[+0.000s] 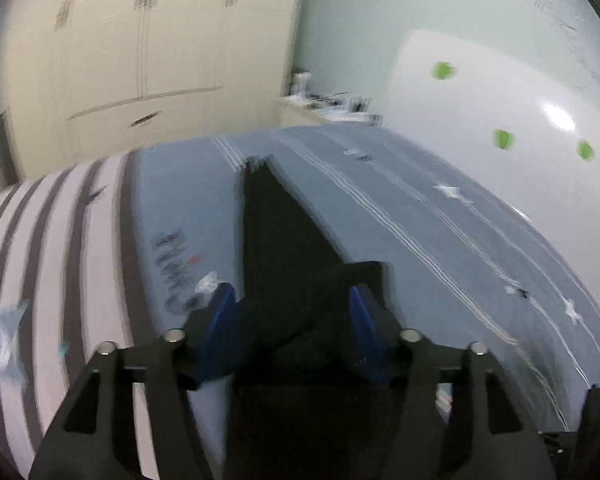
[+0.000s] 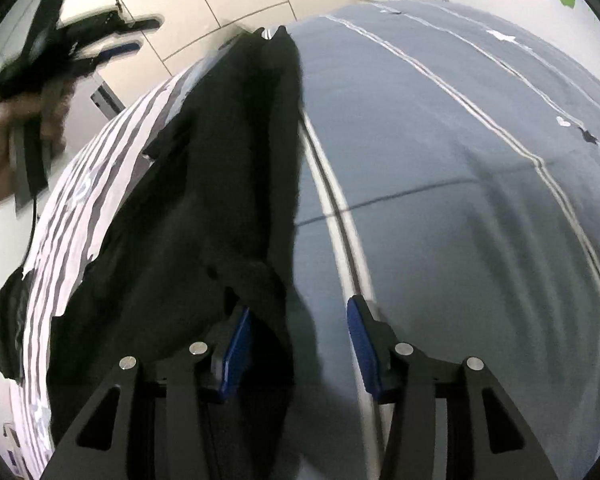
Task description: Fold clothes
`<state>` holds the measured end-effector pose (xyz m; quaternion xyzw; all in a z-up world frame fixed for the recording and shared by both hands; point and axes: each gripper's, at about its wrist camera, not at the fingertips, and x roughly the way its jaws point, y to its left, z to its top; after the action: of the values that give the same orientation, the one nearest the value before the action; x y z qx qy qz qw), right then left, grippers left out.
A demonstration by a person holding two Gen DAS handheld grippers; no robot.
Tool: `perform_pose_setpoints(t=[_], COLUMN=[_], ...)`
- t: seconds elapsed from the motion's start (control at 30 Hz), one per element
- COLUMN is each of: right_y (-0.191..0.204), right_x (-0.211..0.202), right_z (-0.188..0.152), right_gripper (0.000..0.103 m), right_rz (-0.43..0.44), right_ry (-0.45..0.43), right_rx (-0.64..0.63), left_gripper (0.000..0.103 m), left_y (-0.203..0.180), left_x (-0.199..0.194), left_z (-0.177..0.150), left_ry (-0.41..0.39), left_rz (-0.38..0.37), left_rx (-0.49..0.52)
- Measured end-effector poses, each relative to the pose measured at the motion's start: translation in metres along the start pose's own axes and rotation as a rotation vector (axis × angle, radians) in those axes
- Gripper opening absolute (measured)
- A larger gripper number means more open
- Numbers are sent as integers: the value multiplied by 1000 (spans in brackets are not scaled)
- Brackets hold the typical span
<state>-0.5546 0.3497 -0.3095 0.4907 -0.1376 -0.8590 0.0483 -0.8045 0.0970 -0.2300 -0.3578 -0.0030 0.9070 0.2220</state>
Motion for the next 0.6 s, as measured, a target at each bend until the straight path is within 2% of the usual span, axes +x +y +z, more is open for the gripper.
perform_pose_setpoints(t=[0.1, 0.27, 0.47, 0.6], right_y=[2, 14, 19, 16], right_x=[-4, 3, 35, 53], right_z=[0, 14, 39, 48], right_gripper=[44, 44, 46, 45], right_rz=[-11, -43, -47, -75], right_ry=[-21, -48, -20, -19], right_rx=[-24, -101, -121, -127], left_gripper=[64, 64, 64, 64], left_y=[34, 79, 64, 50], left_x=[-9, -48, -99, -129], left_z=[-29, -98, -164, -203], left_ry=[36, 99, 137, 168], left_rz=[83, 167, 165, 185], left_rx=[-87, -236, -278, -238])
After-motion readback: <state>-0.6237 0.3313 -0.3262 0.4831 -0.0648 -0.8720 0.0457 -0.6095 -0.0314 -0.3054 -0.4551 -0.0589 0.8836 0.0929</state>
